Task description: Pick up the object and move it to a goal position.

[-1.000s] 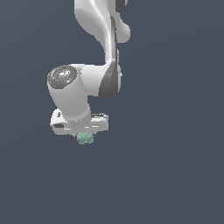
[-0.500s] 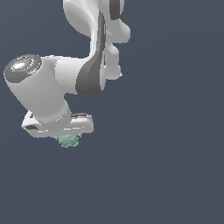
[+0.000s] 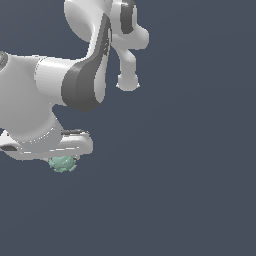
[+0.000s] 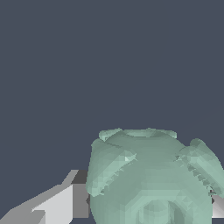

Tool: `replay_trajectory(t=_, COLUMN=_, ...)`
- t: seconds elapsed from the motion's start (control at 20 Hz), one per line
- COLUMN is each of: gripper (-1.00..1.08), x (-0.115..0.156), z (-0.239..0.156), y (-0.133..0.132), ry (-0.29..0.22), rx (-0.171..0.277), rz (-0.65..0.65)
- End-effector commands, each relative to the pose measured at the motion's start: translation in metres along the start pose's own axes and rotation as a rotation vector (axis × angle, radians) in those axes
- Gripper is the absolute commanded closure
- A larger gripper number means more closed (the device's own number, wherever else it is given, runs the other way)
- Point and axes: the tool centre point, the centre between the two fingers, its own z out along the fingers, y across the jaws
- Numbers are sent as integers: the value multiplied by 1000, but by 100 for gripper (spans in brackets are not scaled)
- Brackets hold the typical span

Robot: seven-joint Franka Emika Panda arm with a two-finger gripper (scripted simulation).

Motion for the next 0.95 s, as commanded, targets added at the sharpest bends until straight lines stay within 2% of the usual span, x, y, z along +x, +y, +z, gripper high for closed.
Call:
replay_trajectory(t=0.0, gripper=108, x=4, z=-5, y=7, ry=0, rx=0, rz=0)
replay_trajectory(t=0.9, gripper=108, x=13, z=-17, y=23, ry=0, rx=0, rz=0)
